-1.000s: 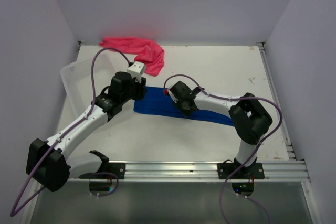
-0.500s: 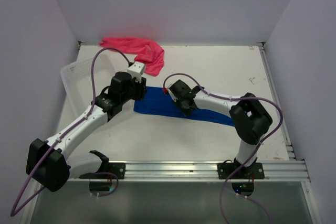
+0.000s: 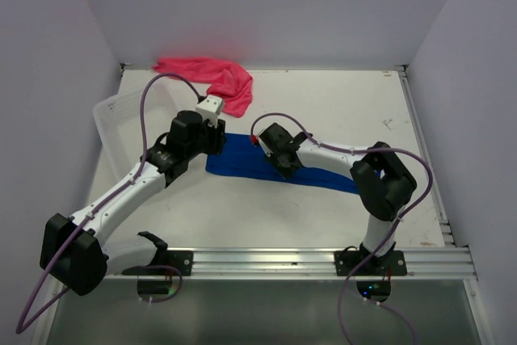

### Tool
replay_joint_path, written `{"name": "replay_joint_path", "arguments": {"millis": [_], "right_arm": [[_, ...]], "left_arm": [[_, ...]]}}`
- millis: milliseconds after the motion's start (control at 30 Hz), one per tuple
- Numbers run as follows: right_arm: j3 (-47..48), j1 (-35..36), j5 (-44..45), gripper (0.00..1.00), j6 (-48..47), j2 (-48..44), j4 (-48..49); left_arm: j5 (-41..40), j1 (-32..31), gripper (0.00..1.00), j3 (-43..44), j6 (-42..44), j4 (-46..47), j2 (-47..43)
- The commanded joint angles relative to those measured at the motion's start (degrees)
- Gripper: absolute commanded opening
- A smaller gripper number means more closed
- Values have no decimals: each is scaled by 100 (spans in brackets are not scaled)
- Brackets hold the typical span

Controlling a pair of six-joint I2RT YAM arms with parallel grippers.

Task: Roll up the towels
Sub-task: Fold the towel

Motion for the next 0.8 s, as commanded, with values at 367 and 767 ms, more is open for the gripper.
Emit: {"name": "replay_joint_path", "arguments": {"millis": [367, 767], "right_arm": [[219, 17, -37, 14, 71, -11, -76], [448, 9, -239, 12, 10, -240, -454]], "left_arm": [[107, -10, 48, 3, 84, 149, -146], [134, -10, 48, 3, 84, 140, -163]]}}
